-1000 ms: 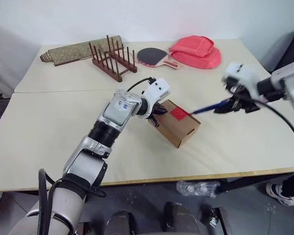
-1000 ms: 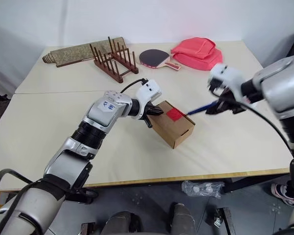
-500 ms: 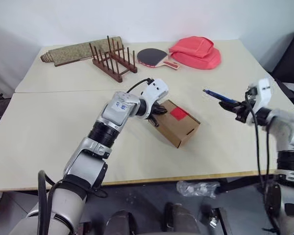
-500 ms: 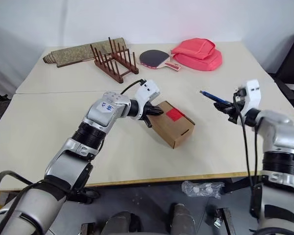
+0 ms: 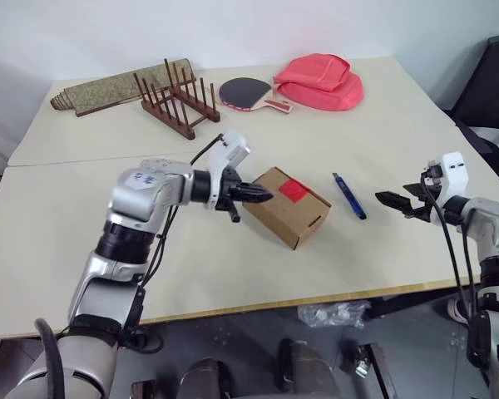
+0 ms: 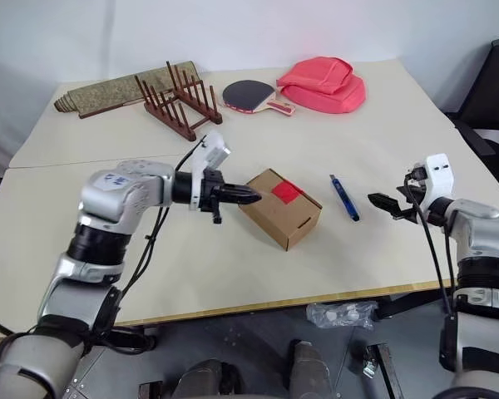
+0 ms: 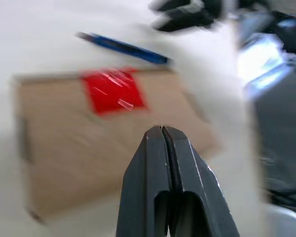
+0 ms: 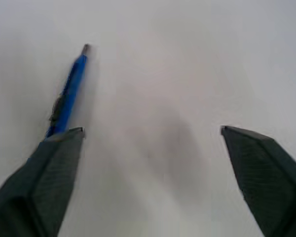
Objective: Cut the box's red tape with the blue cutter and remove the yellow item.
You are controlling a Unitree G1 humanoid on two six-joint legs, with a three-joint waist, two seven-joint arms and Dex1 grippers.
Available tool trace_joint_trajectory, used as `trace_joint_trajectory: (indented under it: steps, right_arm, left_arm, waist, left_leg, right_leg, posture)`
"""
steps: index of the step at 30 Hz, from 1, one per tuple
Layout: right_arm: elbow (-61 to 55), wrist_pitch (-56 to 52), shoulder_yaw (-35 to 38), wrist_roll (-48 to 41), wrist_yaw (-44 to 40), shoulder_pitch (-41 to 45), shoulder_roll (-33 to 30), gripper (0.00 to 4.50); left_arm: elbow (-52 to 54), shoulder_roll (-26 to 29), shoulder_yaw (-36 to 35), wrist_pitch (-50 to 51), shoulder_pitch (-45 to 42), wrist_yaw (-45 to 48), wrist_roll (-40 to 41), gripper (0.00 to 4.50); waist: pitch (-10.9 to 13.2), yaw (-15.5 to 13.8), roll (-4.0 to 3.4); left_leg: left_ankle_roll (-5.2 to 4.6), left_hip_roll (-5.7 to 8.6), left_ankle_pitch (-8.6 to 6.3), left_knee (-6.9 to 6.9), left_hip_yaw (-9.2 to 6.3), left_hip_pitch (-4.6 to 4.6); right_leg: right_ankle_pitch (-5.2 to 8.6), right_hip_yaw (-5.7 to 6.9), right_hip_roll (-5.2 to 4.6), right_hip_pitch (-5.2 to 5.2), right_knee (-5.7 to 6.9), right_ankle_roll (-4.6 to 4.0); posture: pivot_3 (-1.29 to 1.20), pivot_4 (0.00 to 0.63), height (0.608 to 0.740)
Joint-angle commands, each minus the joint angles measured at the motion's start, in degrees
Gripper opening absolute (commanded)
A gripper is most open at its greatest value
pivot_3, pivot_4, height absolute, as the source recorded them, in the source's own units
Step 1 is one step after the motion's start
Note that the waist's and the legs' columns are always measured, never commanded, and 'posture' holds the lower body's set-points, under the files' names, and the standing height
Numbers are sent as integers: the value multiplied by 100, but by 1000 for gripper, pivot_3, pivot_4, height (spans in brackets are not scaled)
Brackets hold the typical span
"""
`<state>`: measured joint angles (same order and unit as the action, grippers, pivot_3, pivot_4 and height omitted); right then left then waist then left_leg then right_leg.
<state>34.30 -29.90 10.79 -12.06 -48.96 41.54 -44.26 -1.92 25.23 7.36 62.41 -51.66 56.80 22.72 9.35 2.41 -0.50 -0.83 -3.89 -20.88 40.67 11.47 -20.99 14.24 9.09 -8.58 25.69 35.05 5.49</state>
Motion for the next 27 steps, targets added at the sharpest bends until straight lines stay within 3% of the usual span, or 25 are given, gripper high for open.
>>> trace_joint_trajectory:
  steps: [1, 2, 5, 10, 13, 15, 21, 27]
  right_arm:
    - [-35, 315, -458, 258, -117, 803, 80, 4451]
    - [137, 436, -775, 433, -332, 1019, 176, 4451]
    - [924, 857, -1466, 959, -508, 1611, 571, 3851]
    - [2339, 1639, -2050, 1595, -534, 2313, 1072, 2030]
    - [2729, 1757, -2287, 1765, -823, 2599, 1399, 1008]
    - [2589, 1651, -2536, 1887, -1452, 2630, 1444, 200]
    - [611, 510, -2970, 1784, -2893, 2091, 1256, 59]
    - [-1322, -581, -2980, 1623, -2881, 1338, 1205, 59]
  left_arm:
    - [761, 303, 125, 498, 412, 101, 399, 0]
    - [796, 342, 257, 426, 603, -23, 298, 0]
    - [548, 88, 306, 108, 931, -683, -26, 0]
    - [-23, -362, 227, -521, 1069, -1538, -435, 0]
    - [-299, -709, 15, -969, 1142, -2020, -549, 0]
    - [-355, -868, -160, -1091, 1142, -2210, -528, 0]
    - [-163, -809, -333, -997, 1139, -2155, -344, 0]
    - [78, -499, -340, -740, 1096, -1974, -257, 0]
  waist:
    - [0, 55, -1]
    - [0, 76, -1]
    - [4, 96, 6]
    - [16, 32, 24]
    - [16, 24, 24]
    - [16, 56, 24]
    - [16, 78, 24]
    - [16, 65, 24]
  left_leg:
    - [0, 1, 0, 0, 0, 7]
    - [0, 2, 0, 0, -1, 10]
    - [7, 1, 4, -26, -1, 63]
    - [7, 6, 13, -30, 20, 49]
    - [7, 11, 13, -45, 16, 39]
    - [7, 12, 13, -57, 14, 38]
    - [11, 9, 15, -61, 2, 38]
    - [11, 9, 15, -55, 3, 38]
  right_leg:
    - [0, -11, 0, 0, 2, 0]
    - [0, -13, 0, 0, 5, 0]
    - [0, -32, 4, -26, 5, 0]
    - [0, -26, 2, -24, 3, -1]
    - [0, -28, 3, -21, -13, 1]
    - [-1, -23, 3, -20, -22, 3]
    - [-1, -15, 5, -20, -17, 4]
    - [-1, -17, 4, -20, -15, 4]
  posture:
    - [0, 150, 740]
    - [0, 150, 740]
    - [0, 150, 740]
    - [0, 150, 740]
    - [0, 150, 740]
    - [0, 150, 740]
    - [0, 150, 740]
    - [0, 150, 740]
